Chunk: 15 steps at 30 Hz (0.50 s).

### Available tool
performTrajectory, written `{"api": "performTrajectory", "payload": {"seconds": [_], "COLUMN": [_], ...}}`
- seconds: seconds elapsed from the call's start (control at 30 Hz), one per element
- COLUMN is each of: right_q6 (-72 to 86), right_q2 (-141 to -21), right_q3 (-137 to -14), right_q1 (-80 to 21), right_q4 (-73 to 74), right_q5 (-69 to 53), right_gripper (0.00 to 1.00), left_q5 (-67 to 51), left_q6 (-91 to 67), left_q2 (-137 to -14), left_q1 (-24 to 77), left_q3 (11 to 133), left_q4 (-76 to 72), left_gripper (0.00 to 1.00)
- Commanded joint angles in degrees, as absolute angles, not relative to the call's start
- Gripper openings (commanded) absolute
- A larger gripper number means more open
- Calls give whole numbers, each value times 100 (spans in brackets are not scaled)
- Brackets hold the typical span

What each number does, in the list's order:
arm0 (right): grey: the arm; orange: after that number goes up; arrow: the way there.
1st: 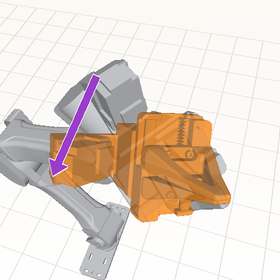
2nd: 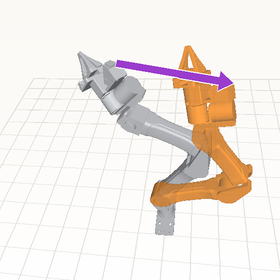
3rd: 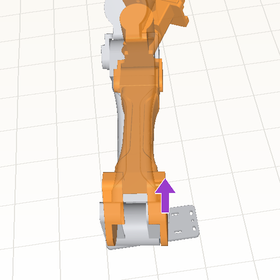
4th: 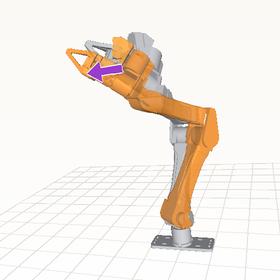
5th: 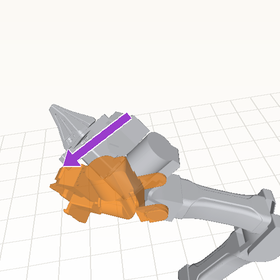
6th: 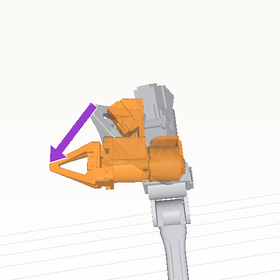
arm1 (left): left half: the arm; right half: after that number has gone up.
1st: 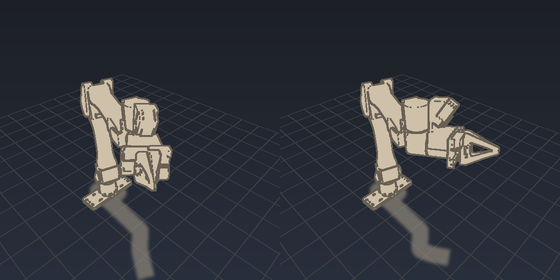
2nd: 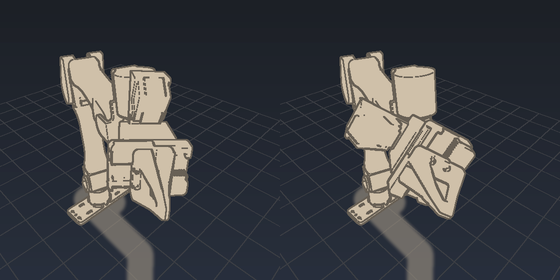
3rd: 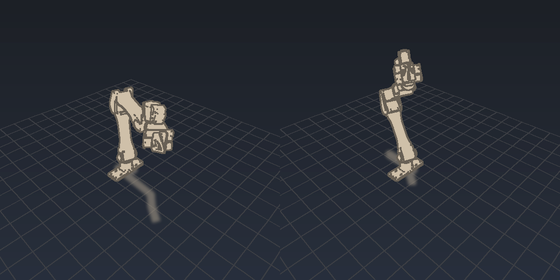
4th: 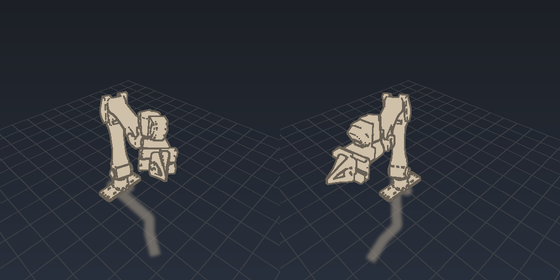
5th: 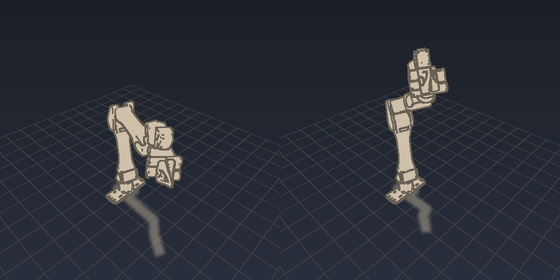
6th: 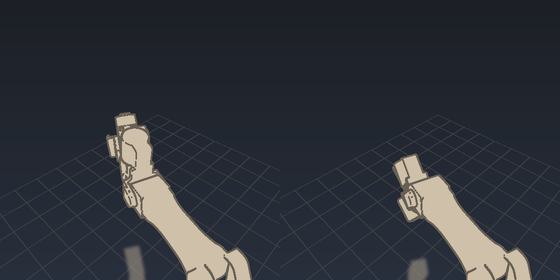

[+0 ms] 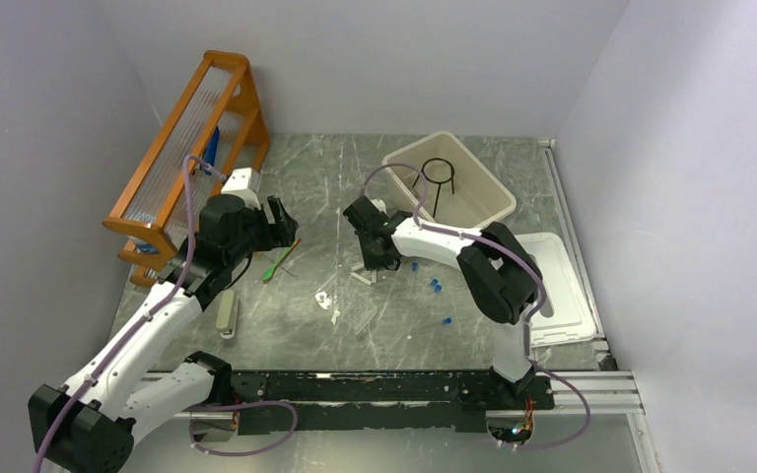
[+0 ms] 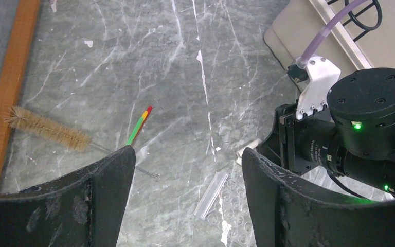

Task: Organize the chemistry lab equipment

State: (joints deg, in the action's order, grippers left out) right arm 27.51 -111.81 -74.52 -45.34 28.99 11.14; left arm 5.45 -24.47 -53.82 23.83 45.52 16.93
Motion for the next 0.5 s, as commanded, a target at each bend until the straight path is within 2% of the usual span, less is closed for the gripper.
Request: {"api": "performTrajectory", "payload": {"seconds": [0.0,0.23,0.47], "right_q6": [2827,2654,2340], "right_q2": [-11435,-11535,-10626], "right_q3": [-7639,-8083,-8078], "right_q1": [-4540,-4478,-4447], "right_q4": [3056,2833,2325], "right_q5": [1380,1702,1957], "right_gripper": [18,0,0], "left_q5": [682,426,447], "left_q6": [-2452,-2525,-2559], "left_q2": [-5358,-5590,-5511], "left_q1": [2417,2419,2417], "left_q3": [4492,4518,4534], "left_q4": [1349,1136,1085], "left_gripper": [79,79,78]}}
